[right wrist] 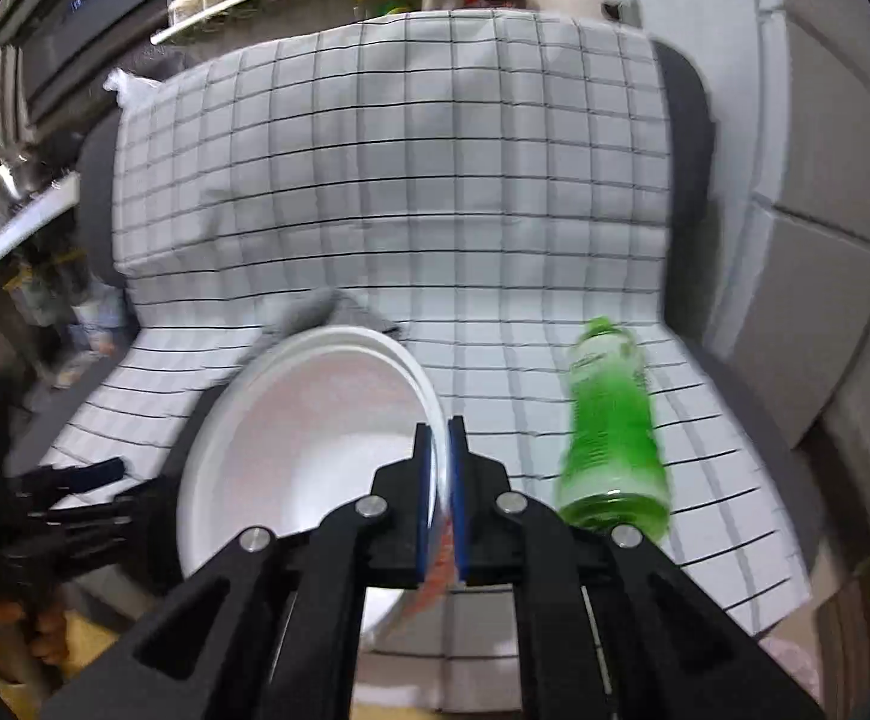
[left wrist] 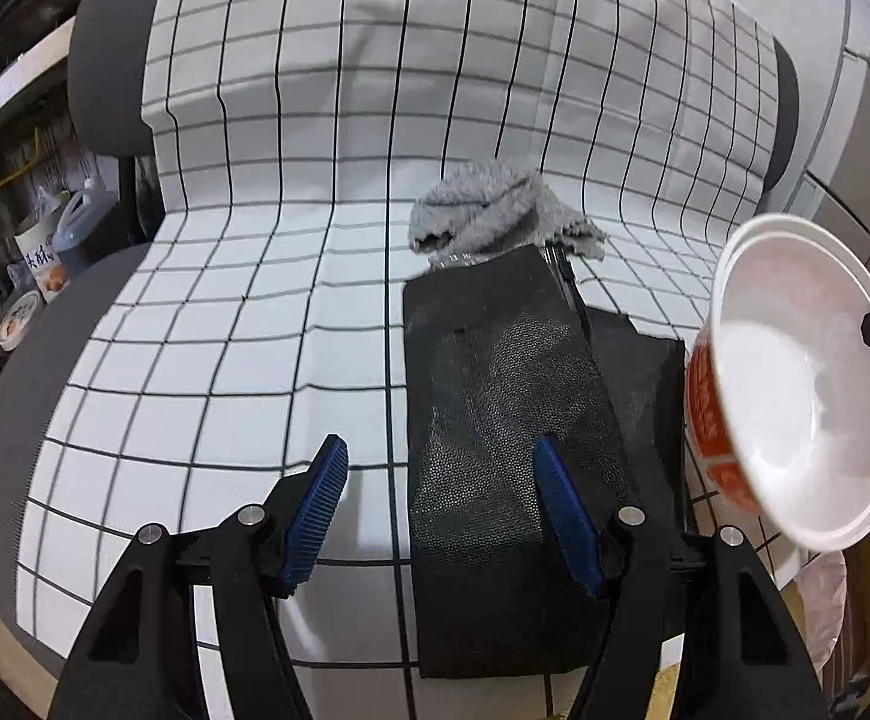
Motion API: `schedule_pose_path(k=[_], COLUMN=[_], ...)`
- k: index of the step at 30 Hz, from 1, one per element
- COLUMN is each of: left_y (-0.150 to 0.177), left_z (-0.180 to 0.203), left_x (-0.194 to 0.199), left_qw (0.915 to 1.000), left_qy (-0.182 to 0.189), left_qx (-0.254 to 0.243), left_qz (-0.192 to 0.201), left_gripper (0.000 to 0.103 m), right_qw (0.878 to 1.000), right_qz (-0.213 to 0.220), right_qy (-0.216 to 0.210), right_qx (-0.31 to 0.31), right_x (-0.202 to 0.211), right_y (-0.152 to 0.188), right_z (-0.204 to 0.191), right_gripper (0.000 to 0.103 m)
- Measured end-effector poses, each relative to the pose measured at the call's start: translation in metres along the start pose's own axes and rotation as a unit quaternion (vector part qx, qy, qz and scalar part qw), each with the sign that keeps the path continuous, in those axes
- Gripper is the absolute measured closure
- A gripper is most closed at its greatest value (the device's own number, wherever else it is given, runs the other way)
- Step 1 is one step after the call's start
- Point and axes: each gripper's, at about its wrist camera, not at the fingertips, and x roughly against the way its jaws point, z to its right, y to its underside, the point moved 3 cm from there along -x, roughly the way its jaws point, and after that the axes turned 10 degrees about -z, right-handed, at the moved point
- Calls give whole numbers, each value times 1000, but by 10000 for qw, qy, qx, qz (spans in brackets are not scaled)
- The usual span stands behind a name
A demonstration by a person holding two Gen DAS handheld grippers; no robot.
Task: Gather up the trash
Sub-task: 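Grasp the white-orange bowl rim with the right gripper and lift it, then grasp the black cloth with the left gripper while the right holds the bowl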
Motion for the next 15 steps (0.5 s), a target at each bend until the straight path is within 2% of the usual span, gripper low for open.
schedule_pose_path(k=[3,8,12,15], left_y=[3,2,-2,-7], left_z=[1,12,17,21], left_x=[-7,-6,5,22], left_qw=[9999,9989,9956,9895], left_qy=[67,441,941,1420], left_qx=[4,-62,19,119], left_qz=[-112,-118,16,220], left_gripper=[38,40,40,40], right_qw=[9999,9994,9992,9992], right_qz=[-20,-146,-261,-323], right_qy=[140,267,286,229], right_qx=[16,157,97,9], right_x=[-6,-16,-23,-26], right_y=[2,10,11,14], right_z=[-1,-5,3,10], right_gripper=[96,94,93,93])
